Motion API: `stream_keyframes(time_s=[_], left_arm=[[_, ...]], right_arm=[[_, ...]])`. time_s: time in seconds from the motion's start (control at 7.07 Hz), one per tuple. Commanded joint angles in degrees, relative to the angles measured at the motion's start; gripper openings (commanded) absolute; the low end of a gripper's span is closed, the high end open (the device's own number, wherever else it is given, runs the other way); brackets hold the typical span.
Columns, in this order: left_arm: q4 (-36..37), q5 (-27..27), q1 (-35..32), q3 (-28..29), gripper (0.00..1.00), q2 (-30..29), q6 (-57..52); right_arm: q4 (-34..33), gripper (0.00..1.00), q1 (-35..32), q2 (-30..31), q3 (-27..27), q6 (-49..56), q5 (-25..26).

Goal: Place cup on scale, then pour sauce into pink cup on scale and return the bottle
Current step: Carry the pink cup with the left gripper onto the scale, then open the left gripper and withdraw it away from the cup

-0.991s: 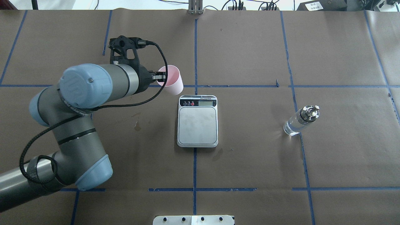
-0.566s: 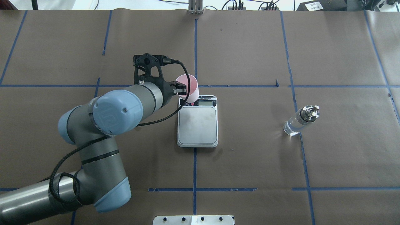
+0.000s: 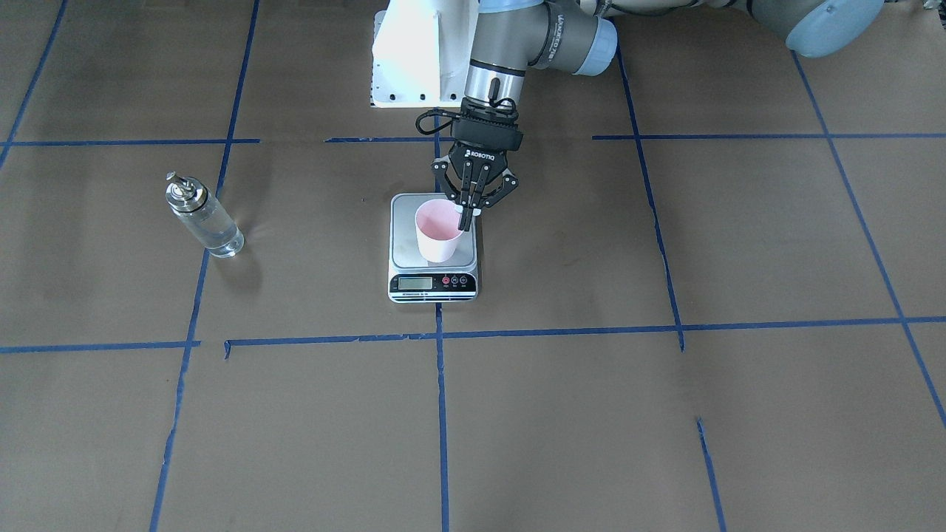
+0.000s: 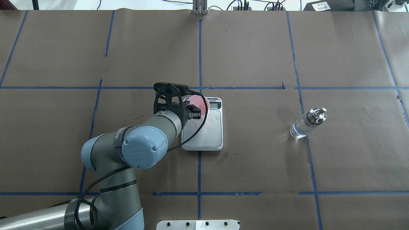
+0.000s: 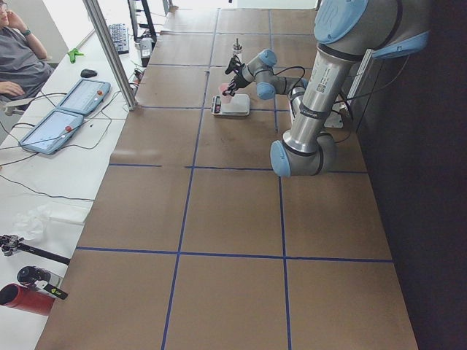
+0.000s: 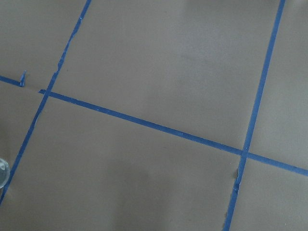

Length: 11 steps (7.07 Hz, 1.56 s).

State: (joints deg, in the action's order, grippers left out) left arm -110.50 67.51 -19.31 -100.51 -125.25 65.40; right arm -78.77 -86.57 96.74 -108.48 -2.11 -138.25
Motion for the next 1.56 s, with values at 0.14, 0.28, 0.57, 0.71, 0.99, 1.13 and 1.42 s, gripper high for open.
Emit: stream_keyframes(time_s=[0.14,0.28,0.57,0.71,0.99,1.13,1.42], left_arm=[[-0.1,0.1,1.6,0.2,0.14,-0.3,-0.6],[-0.2,0.2,2.0,0.1,0.14,-0.4,-0.7],[-0.5,0.8,1.9,-0.7,0.77,-0.3,-2.8],[-0.6,0.9,1.6,-3.0,0.99,0.2,-2.9],[-0.6,7.2,-1.9,-7.2,1.0,0.5,-2.7],[-0.2,15.0,-8.1,-8.0,1.0,1.4,-2.9],[0.1,29.1,-21.8,-8.3,1.0,8.7,-16.8]], right_arm=[[0.0,1.0,0.0,0.1,0.0,0.0,-0.1],[0.0,1.0,0.0,0.4,-0.1,0.0,-0.1],[0.0,1.0,0.0,0.3,-0.1,0.0,-0.1],[0.0,1.0,0.0,0.4,-0.1,0.0,-0.1],[0.0,1.0,0.0,0.3,-0.2,-0.1,-0.8],[0.0,1.0,0.0,0.2,-0.5,-0.2,-1.5],[0.1,1.0,0.0,-0.1,-3.8,-6.6,-1.8]])
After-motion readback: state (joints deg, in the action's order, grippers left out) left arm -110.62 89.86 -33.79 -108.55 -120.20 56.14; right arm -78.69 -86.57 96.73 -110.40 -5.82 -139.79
